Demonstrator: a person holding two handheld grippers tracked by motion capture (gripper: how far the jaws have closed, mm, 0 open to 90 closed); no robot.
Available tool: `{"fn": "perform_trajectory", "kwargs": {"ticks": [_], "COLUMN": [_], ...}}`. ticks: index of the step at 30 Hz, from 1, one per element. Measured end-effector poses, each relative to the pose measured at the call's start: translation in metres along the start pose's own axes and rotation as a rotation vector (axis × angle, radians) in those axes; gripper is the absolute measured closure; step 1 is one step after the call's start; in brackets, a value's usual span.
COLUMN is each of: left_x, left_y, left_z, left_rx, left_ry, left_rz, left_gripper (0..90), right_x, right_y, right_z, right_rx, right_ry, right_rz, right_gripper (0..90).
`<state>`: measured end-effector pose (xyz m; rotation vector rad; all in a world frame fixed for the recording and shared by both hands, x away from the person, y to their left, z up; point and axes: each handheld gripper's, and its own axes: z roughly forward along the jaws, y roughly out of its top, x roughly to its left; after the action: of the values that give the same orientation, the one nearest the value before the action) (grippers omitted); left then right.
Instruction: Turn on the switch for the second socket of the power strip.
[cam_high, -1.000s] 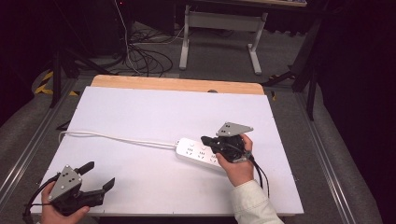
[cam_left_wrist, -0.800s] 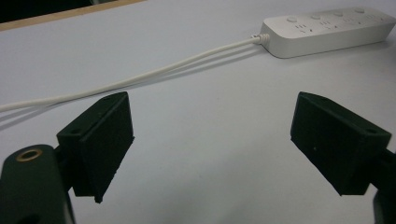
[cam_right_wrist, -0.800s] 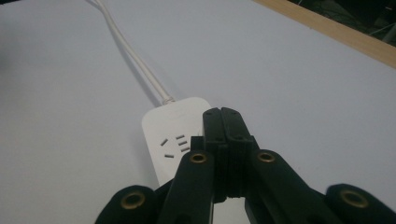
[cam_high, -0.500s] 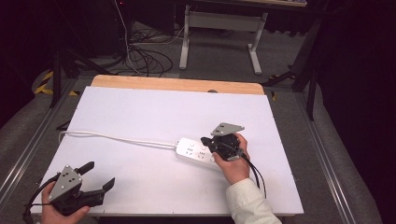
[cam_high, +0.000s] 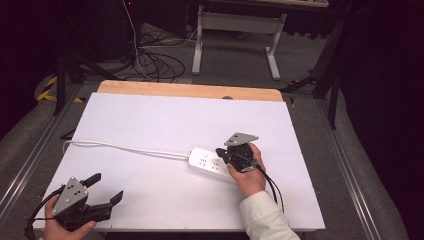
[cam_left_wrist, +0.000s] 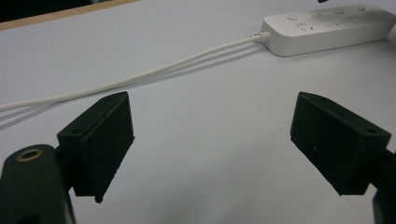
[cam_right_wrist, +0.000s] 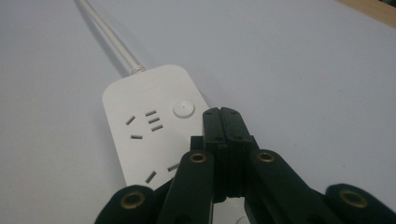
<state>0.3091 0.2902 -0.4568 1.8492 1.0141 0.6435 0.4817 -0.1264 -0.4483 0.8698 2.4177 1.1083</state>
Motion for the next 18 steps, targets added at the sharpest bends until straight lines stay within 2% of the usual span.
{"fn": "perform_trajectory", "kwargs": {"ticks": [18], "left_x": [0.0], "left_y": [0.0], "left_z": [-0.0003], "left_rx": [0.001], "left_ry": [0.0], "left_rz": [0.002], "left_gripper": [13.8], "right_x": [0.0048], "right_y": [-0.0063], "right_z": [0.0066], "right_rx": [0.013], "right_ry": [-0.003], "right_rz": [-0.012], "right_gripper": [90.0]}}
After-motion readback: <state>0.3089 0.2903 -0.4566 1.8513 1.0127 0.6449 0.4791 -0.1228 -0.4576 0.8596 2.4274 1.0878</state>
